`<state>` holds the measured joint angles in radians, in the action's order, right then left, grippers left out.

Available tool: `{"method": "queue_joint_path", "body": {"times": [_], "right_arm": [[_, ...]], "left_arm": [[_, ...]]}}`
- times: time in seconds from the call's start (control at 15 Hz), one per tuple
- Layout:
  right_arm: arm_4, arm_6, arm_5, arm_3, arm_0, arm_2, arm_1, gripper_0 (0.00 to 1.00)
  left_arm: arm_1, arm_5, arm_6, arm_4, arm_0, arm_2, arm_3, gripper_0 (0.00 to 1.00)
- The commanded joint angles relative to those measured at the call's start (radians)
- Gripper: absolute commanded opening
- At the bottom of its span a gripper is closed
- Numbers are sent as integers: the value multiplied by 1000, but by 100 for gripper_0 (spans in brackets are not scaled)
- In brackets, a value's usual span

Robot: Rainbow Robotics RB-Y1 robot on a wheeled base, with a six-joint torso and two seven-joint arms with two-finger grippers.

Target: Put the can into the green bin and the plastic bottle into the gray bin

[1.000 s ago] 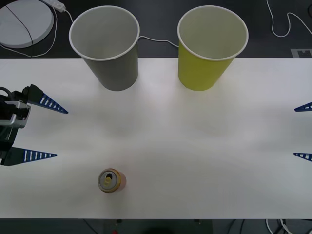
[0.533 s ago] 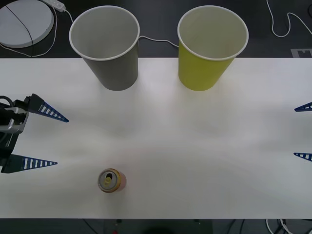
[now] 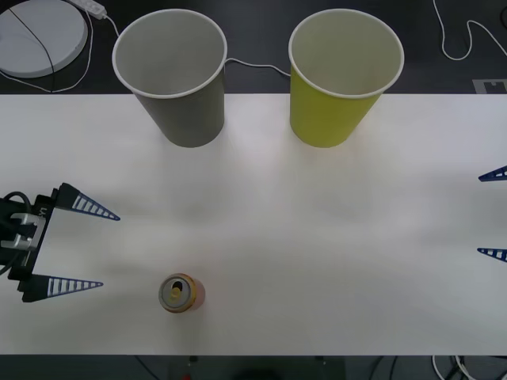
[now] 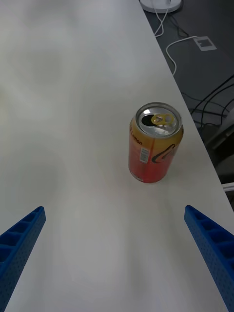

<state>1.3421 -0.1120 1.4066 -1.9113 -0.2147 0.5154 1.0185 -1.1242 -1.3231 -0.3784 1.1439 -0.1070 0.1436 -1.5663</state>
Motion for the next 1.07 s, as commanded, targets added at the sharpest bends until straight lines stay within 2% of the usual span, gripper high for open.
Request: {"method": "queue_joint_path", "body": {"times": [0.07,0.47,0.87,1.07], "right_arm": [[0,0,0,0,0,0,0,100],[0,0,0,0,0,0,0,100],[0,0,0,0,0,0,0,100],[0,0,0,0,0,0,0,100]], "left_arm": [[15,31,-112,-59,0,68,72,100],[87,27,-247,-158,0,174,203,100],[144,25,-284,-165,0,221,273,100],[195,25,-361,-165,0,223,333,100]]}}
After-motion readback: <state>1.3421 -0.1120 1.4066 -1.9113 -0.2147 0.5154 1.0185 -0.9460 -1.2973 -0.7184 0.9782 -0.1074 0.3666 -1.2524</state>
